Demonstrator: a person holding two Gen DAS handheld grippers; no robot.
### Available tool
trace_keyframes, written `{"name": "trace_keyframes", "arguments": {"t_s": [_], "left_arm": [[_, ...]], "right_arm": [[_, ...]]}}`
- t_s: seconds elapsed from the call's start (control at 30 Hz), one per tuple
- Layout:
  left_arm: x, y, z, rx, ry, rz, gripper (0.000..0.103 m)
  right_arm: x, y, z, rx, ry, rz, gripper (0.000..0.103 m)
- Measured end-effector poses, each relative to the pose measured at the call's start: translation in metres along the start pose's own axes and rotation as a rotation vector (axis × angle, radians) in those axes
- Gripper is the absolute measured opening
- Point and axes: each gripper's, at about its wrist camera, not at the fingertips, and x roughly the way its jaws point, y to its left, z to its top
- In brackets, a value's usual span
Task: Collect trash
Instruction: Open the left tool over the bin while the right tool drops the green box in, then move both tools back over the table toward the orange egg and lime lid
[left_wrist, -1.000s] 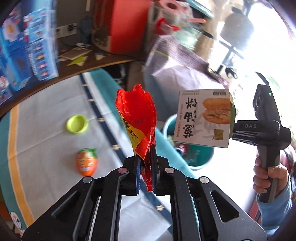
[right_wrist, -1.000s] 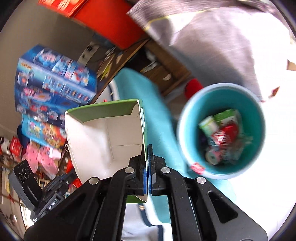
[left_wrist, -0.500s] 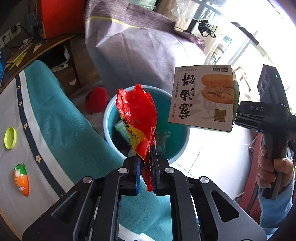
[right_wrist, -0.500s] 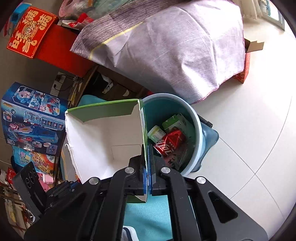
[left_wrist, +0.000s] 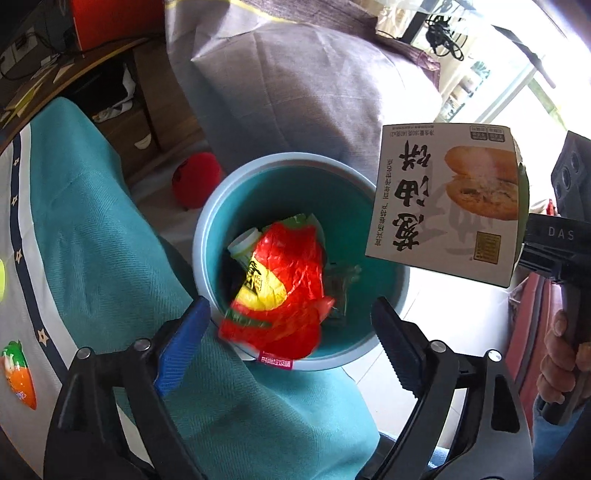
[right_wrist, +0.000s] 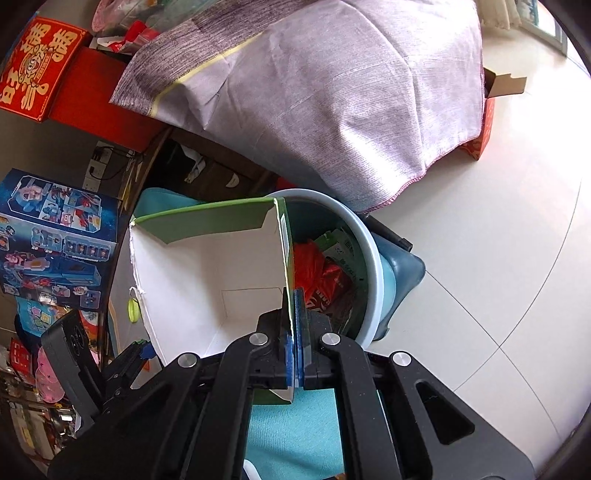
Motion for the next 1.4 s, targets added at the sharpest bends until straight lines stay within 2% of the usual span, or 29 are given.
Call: {"name": "trace_keyframes", "arguments": {"t_s": [0.27, 0.43, 0.47, 0.5, 0.53, 0.57, 0.7, 0.87, 1.03, 1.23, 1.4], "left_arm": [[-0.006, 0.015, -0.002, -0.018, 0.013, 0.002, 0.095], [-0.013, 0.019, -0.006, -0.032, 0.011, -0.003, 0.097], [-0.015, 0.021, -0.007, -0.035, 0.009, -0.008, 0.097], [-0.016, 0.023, -0.008, -0.039, 0.007, -0.009, 0.098], [-0.016, 0.024, -0.009, -0.043, 0.006, -0.009, 0.098], [-0.016, 0.026, -0.01, -0.048, 0.005, -0.011, 0.098], [-0.016, 0.034, -0.014, -0.068, 0.012, -0.021, 0.098], [-0.018, 0.045, -0.019, -0.09, 0.011, -0.032, 0.098], [-0.024, 0.054, -0.024, -0.106, 0.0, -0.039, 0.098], [-0.039, 0.068, -0.034, -0.135, -0.031, -0.035, 0.098], [-0.056, 0.09, -0.048, -0.166, -0.063, -0.013, 0.098]], "right_arm": [[0.018, 0.007, 0.007, -0.011, 0.024, -0.02, 0.002], [0.026, 0.012, 0.006, -0.027, 0.032, -0.05, 0.009], [0.028, 0.012, 0.006, -0.025, 0.034, -0.051, 0.012], [0.03, 0.013, 0.006, -0.023, 0.036, -0.052, 0.025], [0.031, 0.014, 0.005, -0.021, 0.034, -0.052, 0.048], [0.031, 0.015, 0.005, -0.02, 0.028, -0.057, 0.056], [0.033, 0.019, 0.002, -0.026, 0.021, -0.077, 0.064], [0.035, 0.023, -0.004, -0.017, 0.025, -0.094, 0.069], [0.035, 0.033, -0.01, -0.019, 0.022, -0.107, 0.07], [0.029, 0.06, -0.015, -0.062, -0.005, -0.114, 0.074], [0.039, 0.086, -0.026, -0.09, 0.014, -0.111, 0.074]]}}
